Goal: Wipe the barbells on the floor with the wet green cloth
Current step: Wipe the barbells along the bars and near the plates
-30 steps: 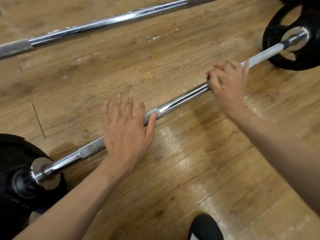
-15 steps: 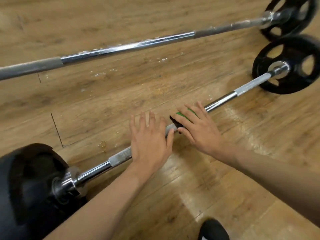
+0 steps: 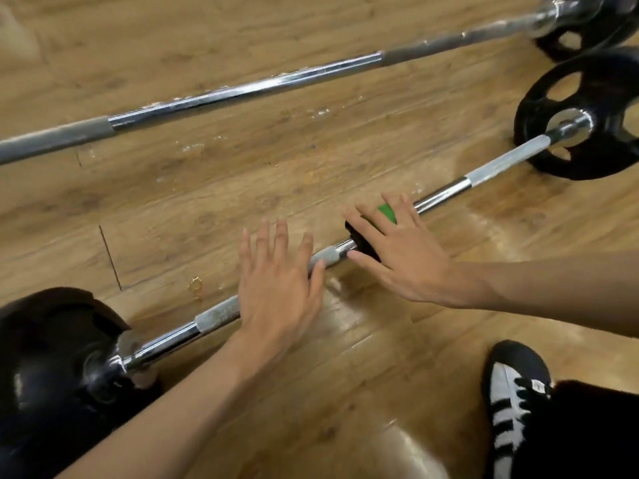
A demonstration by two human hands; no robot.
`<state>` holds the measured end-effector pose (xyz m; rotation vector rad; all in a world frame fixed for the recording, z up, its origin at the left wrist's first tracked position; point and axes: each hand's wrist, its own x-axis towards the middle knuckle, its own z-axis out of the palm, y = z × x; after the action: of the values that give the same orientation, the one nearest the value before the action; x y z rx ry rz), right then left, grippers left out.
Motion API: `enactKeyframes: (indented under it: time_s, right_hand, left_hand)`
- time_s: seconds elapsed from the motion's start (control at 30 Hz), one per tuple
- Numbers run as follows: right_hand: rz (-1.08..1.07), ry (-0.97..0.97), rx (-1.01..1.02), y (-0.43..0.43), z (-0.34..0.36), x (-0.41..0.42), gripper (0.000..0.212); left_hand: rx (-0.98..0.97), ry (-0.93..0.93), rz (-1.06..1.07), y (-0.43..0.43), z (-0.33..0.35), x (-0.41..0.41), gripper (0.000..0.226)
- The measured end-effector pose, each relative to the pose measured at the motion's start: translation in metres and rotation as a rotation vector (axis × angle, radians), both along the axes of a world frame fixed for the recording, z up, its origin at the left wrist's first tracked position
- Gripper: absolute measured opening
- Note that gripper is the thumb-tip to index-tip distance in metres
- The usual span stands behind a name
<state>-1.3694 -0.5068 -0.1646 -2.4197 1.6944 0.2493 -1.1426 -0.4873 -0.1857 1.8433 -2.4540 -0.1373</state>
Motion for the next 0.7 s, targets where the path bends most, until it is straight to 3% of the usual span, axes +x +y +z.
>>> enactKeyframes:
  time_s: [0.23,0.43,0.57,0.7]
  right_hand:
    - [0.326,0.032,-0.066,-0.01,-0.002,-0.029,0.076]
    - [0.138,-0.118,0.092,-0.03,0.01,-0.005,0.073]
    - [0.255,-0.1,-0.024,-0.022,0.0,-0.01,0.068]
    - [0.351,-0.212,-0.185,-0.035,-0.019,-0.04,0.051]
  left_hand:
    - [-0.02,-0.051,0.146,-0.007,0.0,-0.043,0.07]
    - [-0.075,-0.186,0.35,-0.011,-0.002,-0.064,0.071]
    - [-0.033,-0.242,0.403,-0.013,-0.001,-0.07,0.076]
    - [-0.007,-0.222,0.417,-0.014,0.002,-0.069,0.076]
